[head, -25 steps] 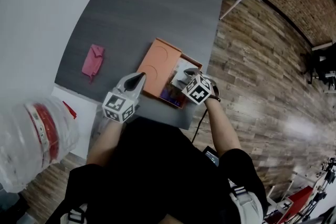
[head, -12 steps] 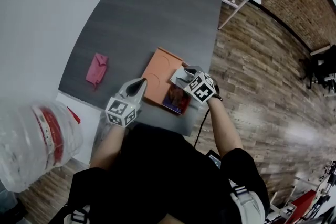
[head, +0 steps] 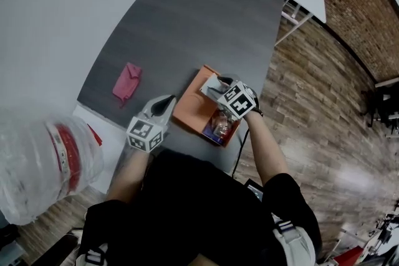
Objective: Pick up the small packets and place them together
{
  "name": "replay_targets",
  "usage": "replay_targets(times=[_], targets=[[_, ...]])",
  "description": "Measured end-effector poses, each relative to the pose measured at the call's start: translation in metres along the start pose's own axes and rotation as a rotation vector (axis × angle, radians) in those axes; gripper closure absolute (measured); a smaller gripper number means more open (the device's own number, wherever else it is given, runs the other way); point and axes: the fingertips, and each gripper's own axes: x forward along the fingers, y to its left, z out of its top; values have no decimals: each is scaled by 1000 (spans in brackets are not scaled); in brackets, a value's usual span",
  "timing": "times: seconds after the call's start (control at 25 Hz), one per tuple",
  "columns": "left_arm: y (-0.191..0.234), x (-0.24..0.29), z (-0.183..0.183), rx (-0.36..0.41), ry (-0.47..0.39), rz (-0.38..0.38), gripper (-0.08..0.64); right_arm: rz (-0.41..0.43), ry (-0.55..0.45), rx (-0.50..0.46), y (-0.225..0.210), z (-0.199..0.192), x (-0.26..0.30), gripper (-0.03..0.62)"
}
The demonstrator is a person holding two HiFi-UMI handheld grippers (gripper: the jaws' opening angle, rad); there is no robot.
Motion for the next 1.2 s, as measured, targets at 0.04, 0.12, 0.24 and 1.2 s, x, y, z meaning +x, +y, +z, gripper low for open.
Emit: replay_targets(times=[0.04, 0.12, 0.24, 1.2], targets=[[3, -1, 0, 1, 0, 5, 561, 4, 4, -9, -1, 3, 4, 385], [8, -4, -1, -1, 0, 14, 561, 12, 16, -23, -4, 7, 12, 385], [15, -6, -5, -10, 5, 27, 561, 21, 32, -36, -5, 11, 21, 385], [14, -6, -13, -17, 23, 45, 561, 13, -39, -22, -6, 14, 17, 357]])
